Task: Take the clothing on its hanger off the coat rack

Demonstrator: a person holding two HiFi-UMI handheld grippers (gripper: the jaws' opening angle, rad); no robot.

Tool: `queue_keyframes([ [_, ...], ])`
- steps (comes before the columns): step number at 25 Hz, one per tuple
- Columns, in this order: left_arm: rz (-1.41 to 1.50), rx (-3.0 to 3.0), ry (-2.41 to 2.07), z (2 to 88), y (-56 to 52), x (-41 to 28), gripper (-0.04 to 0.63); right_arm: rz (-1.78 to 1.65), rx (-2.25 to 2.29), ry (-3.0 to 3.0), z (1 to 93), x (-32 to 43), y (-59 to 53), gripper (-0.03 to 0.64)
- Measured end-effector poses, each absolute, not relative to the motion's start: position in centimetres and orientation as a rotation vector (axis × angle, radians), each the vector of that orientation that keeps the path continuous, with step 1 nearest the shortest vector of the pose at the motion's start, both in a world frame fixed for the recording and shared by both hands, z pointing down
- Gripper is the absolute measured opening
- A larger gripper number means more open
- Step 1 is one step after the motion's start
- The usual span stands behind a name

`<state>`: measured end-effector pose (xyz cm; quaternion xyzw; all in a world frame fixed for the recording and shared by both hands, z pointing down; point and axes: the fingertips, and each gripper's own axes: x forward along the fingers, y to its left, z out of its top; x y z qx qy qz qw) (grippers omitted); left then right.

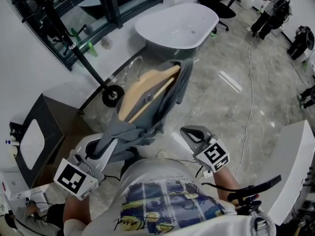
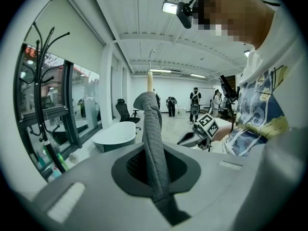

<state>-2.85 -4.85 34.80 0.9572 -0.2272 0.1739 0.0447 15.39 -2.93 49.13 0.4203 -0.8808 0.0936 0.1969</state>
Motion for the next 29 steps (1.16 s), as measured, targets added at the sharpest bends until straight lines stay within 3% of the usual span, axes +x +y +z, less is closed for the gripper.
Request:
queue_keyframes([
  [29, 0.546, 2.885, -0.725, 34.8, -5.0, -3.3, 0.009, 0.230, 1.098, -2.454, 49.5, 14.3, -2.4, 0.002],
])
